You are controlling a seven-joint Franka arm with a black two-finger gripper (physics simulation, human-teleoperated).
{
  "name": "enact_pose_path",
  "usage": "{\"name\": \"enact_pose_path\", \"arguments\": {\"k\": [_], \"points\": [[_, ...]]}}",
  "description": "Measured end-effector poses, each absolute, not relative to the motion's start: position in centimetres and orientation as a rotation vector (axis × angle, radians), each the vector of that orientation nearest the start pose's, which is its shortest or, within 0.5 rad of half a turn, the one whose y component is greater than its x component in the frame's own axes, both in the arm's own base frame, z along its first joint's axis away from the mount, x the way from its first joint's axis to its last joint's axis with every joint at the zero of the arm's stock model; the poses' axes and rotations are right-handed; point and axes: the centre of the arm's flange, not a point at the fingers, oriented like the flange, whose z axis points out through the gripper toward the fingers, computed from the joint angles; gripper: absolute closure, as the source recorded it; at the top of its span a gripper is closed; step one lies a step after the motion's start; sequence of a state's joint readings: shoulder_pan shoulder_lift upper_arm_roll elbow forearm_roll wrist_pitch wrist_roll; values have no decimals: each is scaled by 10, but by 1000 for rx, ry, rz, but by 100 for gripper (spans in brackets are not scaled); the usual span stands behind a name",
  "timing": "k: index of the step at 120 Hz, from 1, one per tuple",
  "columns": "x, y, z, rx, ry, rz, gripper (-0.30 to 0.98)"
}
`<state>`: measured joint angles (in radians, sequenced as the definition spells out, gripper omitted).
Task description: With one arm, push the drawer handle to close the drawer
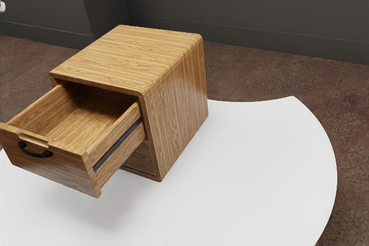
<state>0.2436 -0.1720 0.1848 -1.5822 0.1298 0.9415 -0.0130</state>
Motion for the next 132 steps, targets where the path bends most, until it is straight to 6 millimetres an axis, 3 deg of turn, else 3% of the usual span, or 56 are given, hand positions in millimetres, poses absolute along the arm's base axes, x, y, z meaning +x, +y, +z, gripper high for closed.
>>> {"name": "enact_pose_path", "arguments": {"k": [26,32,40,46,53,61,76,110,132], "points": [[405,220,674,-2969,-738,330,0],[407,208,699,-2947,-706,210,0],[410,171,761,-2915,-616,-27,1],[421,145,774,-2909,-537,-86,10],[442,131,763,-2916,-479,-71,24],[459,128,749,-2927,-457,-40,41],[471,130,730,-2937,-433,5,60],[421,54,709,-2969,-222,24,75],[388,46,671,-2988,-223,56,77]]}}
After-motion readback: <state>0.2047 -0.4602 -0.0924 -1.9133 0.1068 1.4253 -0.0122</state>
